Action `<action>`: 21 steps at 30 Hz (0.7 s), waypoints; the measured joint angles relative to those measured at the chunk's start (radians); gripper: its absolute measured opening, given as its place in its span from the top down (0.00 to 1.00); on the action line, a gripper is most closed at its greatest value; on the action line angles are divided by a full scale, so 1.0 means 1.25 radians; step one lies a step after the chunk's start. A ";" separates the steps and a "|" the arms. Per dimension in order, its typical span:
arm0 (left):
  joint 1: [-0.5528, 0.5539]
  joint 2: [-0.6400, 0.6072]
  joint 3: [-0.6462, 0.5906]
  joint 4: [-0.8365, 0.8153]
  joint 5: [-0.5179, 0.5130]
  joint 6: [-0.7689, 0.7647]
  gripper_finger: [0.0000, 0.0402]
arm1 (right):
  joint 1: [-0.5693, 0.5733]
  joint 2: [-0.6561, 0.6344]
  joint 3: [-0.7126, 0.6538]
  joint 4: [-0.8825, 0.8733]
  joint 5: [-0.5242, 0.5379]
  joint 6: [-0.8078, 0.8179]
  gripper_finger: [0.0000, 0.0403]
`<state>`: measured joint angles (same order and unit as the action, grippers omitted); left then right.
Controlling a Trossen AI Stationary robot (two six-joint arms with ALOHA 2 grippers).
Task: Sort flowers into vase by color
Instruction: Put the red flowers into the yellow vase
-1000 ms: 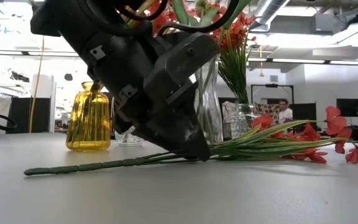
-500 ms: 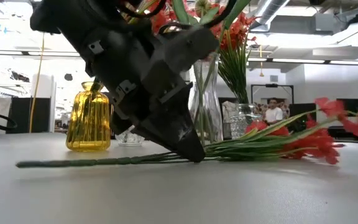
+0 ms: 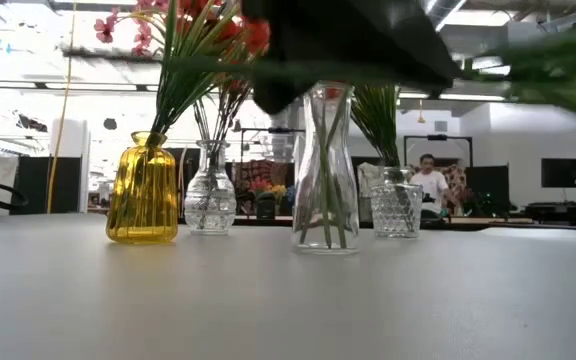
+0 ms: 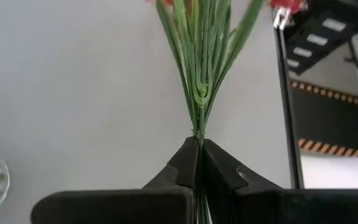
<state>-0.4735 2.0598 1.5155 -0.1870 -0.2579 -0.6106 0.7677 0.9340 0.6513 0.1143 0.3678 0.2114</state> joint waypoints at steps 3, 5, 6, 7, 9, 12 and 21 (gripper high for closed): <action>-0.026 0.000 0.060 -0.097 -0.041 0.020 1.00 | 0.009 0.000 0.013 0.001 0.000 0.000 0.43; -0.045 0.000 0.106 -0.163 -0.075 0.030 1.00 | 0.013 0.000 0.019 -0.002 0.000 -0.005 0.43; -0.056 0.000 0.128 -0.197 -0.090 0.032 1.00 | 0.016 0.000 0.022 -0.001 0.000 -0.013 0.43; -0.067 0.000 0.149 -0.231 -0.109 0.031 1.00 | 0.020 0.000 0.026 -0.001 0.000 -0.026 0.43; -0.094 0.000 0.188 -0.290 -0.155 0.019 1.00 | 0.025 0.000 0.033 -0.001 0.000 -0.055 0.43; -0.141 0.000 0.244 -0.357 -0.254 0.003 1.00 | 0.028 0.000 0.041 0.000 0.000 -0.071 0.43; -0.235 0.000 0.309 -0.430 -0.578 -0.029 1.00 | 0.027 0.001 0.044 -0.001 0.000 -0.071 0.43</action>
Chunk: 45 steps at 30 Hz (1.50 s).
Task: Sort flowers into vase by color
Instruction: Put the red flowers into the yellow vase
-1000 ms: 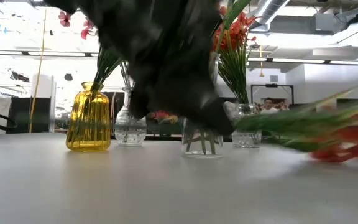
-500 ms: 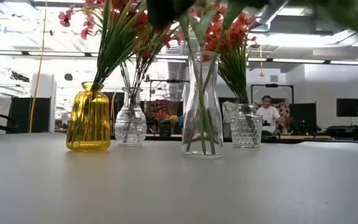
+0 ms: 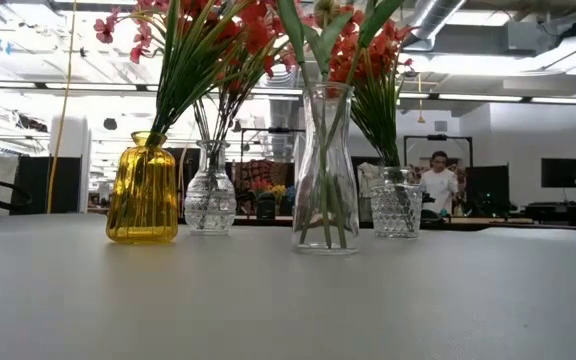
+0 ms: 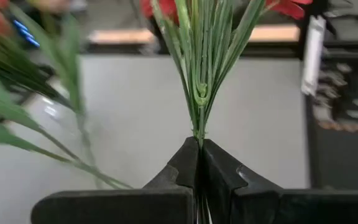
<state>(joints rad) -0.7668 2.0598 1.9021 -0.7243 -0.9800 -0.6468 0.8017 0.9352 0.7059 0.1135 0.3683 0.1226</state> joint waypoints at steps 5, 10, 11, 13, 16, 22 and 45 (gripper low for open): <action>-0.007 0.000 0.000 0.005 -0.125 0.014 1.00 | 0.000 0.001 0.000 0.000 0.000 0.000 0.43; -0.006 0.000 0.000 0.031 -0.239 0.049 1.00 | -0.005 0.001 0.000 -0.001 0.025 0.000 0.43; -0.006 0.000 0.000 0.048 -0.256 0.063 1.00 | -0.005 0.001 0.000 0.000 0.038 0.000 0.43; -0.006 0.000 0.000 0.089 -0.297 0.108 1.00 | -0.006 0.001 0.000 0.000 0.065 0.000 0.43; -0.003 0.000 0.000 0.163 -0.363 0.188 1.00 | -0.012 0.004 0.000 0.001 0.095 0.000 0.43; 0.026 0.000 0.001 0.291 -0.363 0.334 1.00 | -0.044 0.083 0.000 0.158 0.109 -0.046 0.43; 0.104 0.000 0.001 0.534 -0.068 0.577 1.00 | -0.057 0.317 0.000 0.697 0.101 -0.296 0.43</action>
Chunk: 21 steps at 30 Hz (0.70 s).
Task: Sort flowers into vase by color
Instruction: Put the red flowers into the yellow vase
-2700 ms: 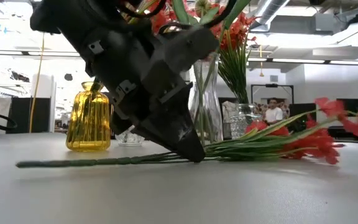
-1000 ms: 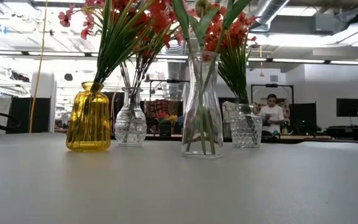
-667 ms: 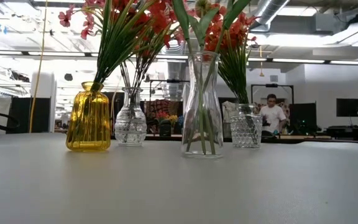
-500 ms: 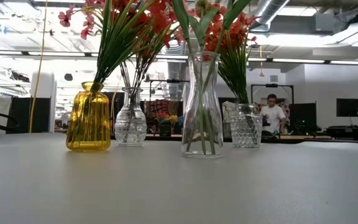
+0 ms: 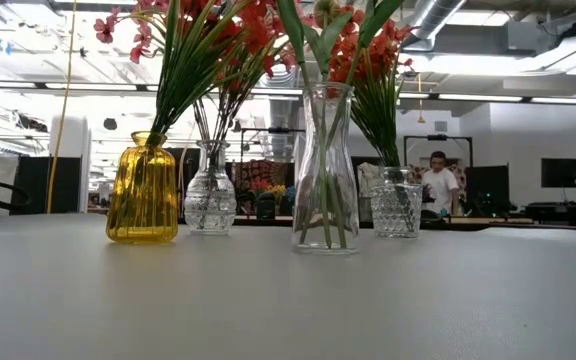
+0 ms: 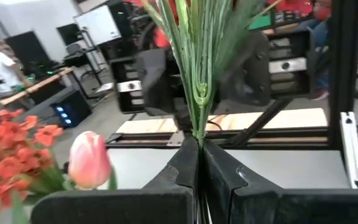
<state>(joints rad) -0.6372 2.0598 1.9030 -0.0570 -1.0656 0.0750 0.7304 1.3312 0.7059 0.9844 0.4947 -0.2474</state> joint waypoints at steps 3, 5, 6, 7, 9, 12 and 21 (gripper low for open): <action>0.016 0.000 0.000 -0.002 0.055 0.000 1.00 | -0.005 0.000 0.000 0.006 -0.020 0.002 0.43; 0.026 0.000 0.000 -0.003 0.082 -0.008 1.00 | -0.009 0.000 0.000 0.005 -0.038 0.003 0.43; 0.032 0.000 0.000 -0.003 0.093 -0.017 1.00 | -0.010 0.000 0.000 0.005 -0.043 0.003 0.43; 0.036 0.000 0.000 -0.003 0.099 -0.025 1.00 | -0.010 0.000 0.000 0.005 -0.045 0.003 0.44; 0.045 0.000 0.000 -0.005 0.108 -0.039 1.00 | -0.010 0.000 0.000 0.005 -0.045 0.003 0.46; 0.054 0.000 0.000 -0.005 0.118 -0.062 1.00 | -0.009 0.000 0.000 0.005 -0.044 0.005 0.54; 0.055 0.001 0.000 -0.005 0.122 -0.079 0.95 | -0.009 0.000 0.000 -0.001 -0.041 0.032 0.90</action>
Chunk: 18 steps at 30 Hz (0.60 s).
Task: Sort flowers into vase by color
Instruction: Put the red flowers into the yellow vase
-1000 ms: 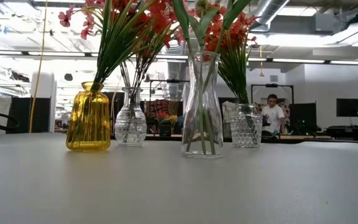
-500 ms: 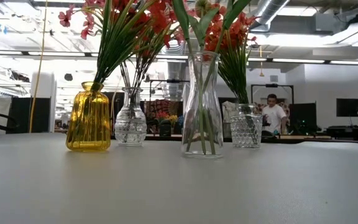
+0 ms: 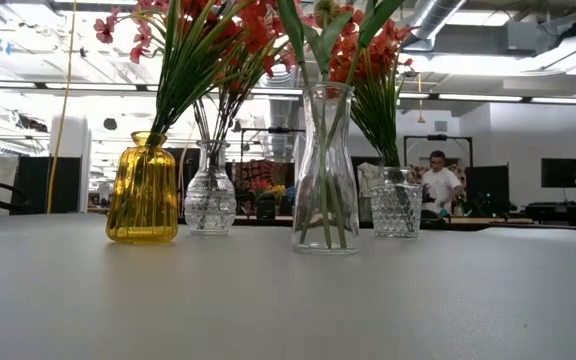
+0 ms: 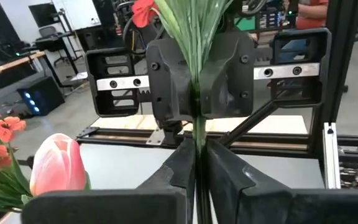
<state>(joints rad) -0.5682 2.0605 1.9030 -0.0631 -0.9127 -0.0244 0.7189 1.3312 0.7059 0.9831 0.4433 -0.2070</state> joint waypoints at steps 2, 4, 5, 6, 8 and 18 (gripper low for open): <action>0.000 0.000 0.000 0.000 0.001 -0.004 0.91 | 0.000 0.000 0.000 -0.007 0.001 0.015 0.91; 0.001 0.000 0.000 0.000 0.023 -0.005 0.86 | 0.000 0.000 0.000 -0.020 0.000 0.026 0.91; 0.003 0.000 0.000 0.000 0.043 -0.009 0.84 | 0.000 0.000 0.000 -0.029 0.000 0.034 0.91; 0.004 0.000 0.000 0.000 0.060 -0.018 0.82 | -0.001 -0.002 0.000 -0.039 0.000 0.046 0.91; 0.009 0.000 0.000 -0.010 0.092 -0.049 0.78 | -0.001 -0.003 0.000 -0.055 0.000 0.083 0.91; 0.061 0.000 0.000 -0.121 0.269 -0.226 0.72 | -0.001 -0.003 -0.001 -0.150 0.000 0.194 0.89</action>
<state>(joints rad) -0.4922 2.0605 1.9030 -0.2139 -0.5770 -0.3069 0.7174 1.3270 0.7052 0.7959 0.4431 0.0350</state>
